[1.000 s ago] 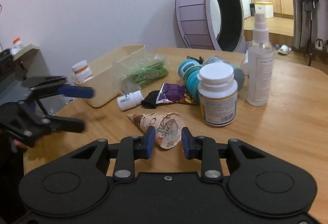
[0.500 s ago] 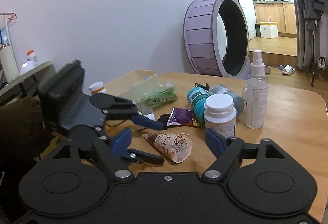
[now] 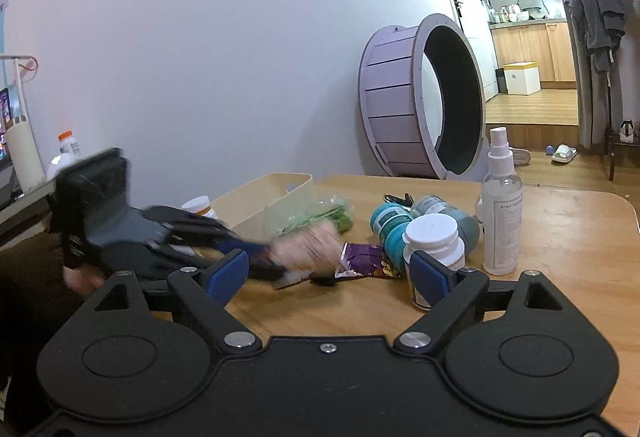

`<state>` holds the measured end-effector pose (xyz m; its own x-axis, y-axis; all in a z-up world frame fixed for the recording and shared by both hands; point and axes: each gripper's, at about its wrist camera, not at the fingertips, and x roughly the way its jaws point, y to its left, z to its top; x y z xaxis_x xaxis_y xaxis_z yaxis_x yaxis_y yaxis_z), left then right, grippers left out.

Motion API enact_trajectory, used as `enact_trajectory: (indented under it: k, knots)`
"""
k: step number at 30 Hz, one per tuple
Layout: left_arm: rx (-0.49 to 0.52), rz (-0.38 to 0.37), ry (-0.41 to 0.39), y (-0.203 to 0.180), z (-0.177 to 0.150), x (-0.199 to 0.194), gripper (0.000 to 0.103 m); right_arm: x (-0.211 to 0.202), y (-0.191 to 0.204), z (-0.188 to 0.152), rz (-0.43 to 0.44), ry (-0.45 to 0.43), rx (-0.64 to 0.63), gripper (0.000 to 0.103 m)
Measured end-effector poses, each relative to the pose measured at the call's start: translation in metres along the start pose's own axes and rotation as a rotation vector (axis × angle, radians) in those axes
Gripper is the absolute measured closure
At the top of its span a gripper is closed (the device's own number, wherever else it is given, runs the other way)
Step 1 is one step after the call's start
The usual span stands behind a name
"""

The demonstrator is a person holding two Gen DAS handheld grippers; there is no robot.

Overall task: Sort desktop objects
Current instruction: 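Place the paper cone upright in the cream basket and release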

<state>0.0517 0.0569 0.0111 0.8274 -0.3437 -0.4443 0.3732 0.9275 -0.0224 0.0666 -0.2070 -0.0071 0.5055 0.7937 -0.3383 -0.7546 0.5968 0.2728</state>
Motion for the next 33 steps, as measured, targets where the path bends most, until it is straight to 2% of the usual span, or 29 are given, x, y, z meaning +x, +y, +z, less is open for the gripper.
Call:
enact_trajectory:
  k: [4, 7, 10, 15, 21, 33]
  knots:
    - [-0.133, 0.139, -0.058, 0.03, 0.007, -0.036, 0.08, 0.004, 0.0, 0.0, 0.002, -0.005, 0.013, 0.016]
    - [-0.176, 0.241, -0.052, 0.051, 0.012, -0.046, 0.08, 0.008, 0.002, -0.001, 0.005, 0.0, 0.018, 0.016]
    - [-0.198, 0.306, -0.022, 0.07, 0.016, -0.046, 0.08, 0.011, 0.003, -0.002, 0.007, 0.007, 0.018, 0.016]
    - [-0.153, 0.418, 0.042, 0.079, 0.016, -0.025, 0.076, 0.018, 0.003, -0.004, 0.002, 0.024, 0.018, 0.016]
    - [-0.143, 0.383, 0.038, 0.07, 0.006, -0.031, 0.069, 0.019, 0.001, -0.003, -0.039, 0.021, 0.018, 0.016]
    - [-0.195, 0.259, -0.036, 0.028, -0.004, -0.041, 0.066, 0.028, -0.019, -0.002, -0.245, -0.024, 0.032, 0.016]
